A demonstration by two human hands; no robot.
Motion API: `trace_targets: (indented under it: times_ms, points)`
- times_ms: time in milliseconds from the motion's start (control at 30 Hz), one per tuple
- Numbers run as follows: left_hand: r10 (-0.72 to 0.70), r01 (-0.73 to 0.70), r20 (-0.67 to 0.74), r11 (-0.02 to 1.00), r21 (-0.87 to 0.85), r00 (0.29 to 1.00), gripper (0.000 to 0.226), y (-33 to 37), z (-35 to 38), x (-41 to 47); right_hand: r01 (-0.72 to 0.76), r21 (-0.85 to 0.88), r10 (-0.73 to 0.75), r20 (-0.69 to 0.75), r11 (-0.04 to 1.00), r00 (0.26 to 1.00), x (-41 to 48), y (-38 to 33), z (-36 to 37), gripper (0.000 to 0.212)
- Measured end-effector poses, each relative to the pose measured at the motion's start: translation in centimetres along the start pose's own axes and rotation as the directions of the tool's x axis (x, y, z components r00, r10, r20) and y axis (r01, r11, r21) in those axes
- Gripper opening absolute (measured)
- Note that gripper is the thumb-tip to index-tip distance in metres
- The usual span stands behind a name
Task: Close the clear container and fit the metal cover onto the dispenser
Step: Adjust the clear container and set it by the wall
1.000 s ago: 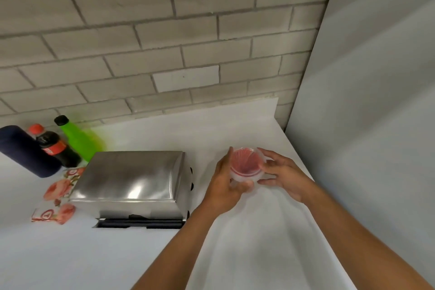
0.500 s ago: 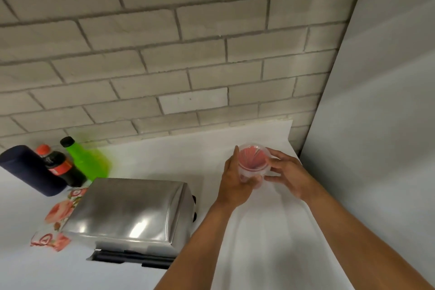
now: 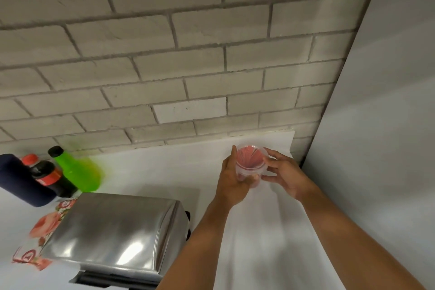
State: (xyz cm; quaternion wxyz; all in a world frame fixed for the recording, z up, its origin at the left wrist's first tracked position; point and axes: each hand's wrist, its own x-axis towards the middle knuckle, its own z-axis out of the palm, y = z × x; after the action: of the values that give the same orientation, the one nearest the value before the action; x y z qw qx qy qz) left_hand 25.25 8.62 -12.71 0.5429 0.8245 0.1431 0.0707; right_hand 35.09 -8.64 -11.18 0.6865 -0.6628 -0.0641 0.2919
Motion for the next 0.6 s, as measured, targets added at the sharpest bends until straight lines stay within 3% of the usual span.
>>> trace_targets:
  times_ms: [300, 433, 600]
  points:
    - [0.099, -0.103, -0.065, 0.993, -0.055, 0.993, 0.106, 0.0, -0.3, -0.2, -0.013, -0.014, 0.013, 0.024, 1.000, 1.000, 0.1, -0.2, 0.1, 0.041]
    - [0.029, -0.030, 0.021, 0.996, 0.078, 0.999, 0.134, 3.5, -2.4, -1.9, -0.033, -0.114, 0.024, -0.080, 0.993, 0.997, -0.8, -1.8, 0.8, 0.055]
    - [-0.032, 0.021, 0.043, 0.971, 0.238, 0.999, 0.136, 8.2, -8.6, -5.3, 0.128, -0.350, -0.203, -0.188, 0.928, 0.961, -3.4, -4.3, 3.3, 0.072]
